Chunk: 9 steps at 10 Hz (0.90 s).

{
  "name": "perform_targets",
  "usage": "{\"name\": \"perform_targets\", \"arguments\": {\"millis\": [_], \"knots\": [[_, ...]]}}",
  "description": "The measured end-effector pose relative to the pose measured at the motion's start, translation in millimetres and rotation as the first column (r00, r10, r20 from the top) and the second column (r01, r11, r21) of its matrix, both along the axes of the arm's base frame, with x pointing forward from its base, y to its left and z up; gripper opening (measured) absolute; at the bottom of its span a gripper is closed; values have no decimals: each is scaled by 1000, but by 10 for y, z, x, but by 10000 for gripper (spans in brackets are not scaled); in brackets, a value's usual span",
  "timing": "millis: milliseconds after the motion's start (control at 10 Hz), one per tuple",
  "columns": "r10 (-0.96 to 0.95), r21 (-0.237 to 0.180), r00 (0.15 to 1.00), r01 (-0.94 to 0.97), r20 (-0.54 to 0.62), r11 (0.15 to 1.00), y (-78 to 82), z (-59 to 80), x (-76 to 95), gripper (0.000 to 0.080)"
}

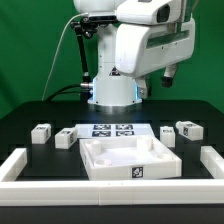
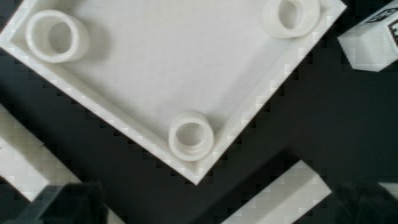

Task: Assemble one leg

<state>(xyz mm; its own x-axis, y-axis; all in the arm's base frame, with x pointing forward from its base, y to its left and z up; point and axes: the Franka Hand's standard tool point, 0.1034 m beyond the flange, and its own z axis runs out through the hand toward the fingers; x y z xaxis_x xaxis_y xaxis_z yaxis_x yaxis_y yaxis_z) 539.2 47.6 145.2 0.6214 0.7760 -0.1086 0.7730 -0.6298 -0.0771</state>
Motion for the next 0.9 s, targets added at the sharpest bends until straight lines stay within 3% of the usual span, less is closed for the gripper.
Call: {"name": "perform_targets", "arguments": {"millis": [300,600,900], "knots": [[331,61,943,-329,-23,942,-274,-286,-193,650],[407,96,914,-404,-7,910,-493,-623,-214,650],[400,94,917,-397,-9,913,-490,-606,-210,650]]}}
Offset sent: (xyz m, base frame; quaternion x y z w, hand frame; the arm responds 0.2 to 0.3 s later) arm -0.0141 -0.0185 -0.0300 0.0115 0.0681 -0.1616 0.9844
